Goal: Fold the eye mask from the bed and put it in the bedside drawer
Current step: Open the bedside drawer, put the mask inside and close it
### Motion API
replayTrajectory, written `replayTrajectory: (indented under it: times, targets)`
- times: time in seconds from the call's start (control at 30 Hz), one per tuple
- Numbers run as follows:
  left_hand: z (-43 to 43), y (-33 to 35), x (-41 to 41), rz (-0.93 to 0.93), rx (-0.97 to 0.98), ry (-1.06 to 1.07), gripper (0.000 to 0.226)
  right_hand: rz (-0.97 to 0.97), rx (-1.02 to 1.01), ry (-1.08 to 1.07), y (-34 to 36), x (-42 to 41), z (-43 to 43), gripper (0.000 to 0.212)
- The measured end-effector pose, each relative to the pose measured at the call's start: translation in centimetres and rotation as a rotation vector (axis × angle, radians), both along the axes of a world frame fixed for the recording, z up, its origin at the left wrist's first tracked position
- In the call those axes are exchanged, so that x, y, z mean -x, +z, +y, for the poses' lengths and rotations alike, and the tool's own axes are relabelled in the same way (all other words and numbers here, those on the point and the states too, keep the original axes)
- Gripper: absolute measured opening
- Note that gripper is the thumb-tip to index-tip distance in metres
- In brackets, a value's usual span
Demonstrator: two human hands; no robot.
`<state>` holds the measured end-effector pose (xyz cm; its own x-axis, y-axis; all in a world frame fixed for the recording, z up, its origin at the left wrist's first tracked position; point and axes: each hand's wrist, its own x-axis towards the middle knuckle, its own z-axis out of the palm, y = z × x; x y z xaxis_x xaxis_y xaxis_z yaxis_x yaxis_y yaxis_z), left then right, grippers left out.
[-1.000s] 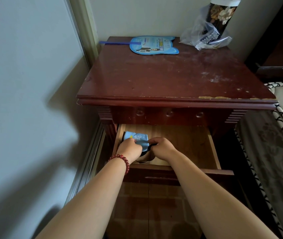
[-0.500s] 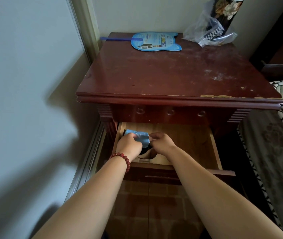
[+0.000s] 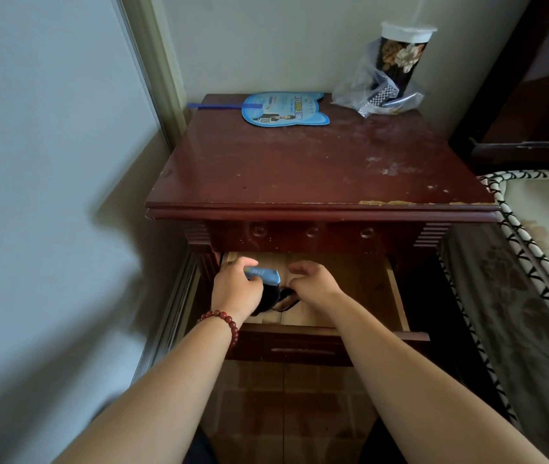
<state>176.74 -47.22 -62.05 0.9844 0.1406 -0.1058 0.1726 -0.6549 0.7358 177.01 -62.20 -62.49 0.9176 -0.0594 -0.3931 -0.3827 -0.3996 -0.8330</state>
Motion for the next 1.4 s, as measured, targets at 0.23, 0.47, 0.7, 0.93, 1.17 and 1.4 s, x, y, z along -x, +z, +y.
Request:
replayTrajectory:
  times: [0.23,0.47,0.7,0.93,1.17,1.4]
  targets:
    - [-0.4,0.8,0.8,0.005,0.01,-0.077,0.031,-0.137,0.053,0.015,0.2,1.4,-0.4,0.043]
    - [-0.9,2.7,1.7,0.025,-0.025,-0.4,0.022,-0.295,0.204,0.065,1.2,3.8,-1.8,0.024]
    - [-0.3,3.3,3.3,-0.015,0.056,-0.582,0.018,-0.365,0.337,0.118,1.7,7.5,-3.5,0.019]
    - [-0.5,2.9,4.3,-0.035,0.039,-0.657,0.017,-0.383,0.416,0.293,1.4,9.0,-3.7,0.034]
    - [-0.1,2.4,4.3,-0.001,-0.04,-0.683,0.028,-0.448,0.46,0.292,0.7,9.0,-3.7,0.013]
    - [-0.3,2.3,3.9,0.02,-0.164,-0.721,0.031,-0.497,0.489,0.27,0.3,9.2,-3.4,0.011]
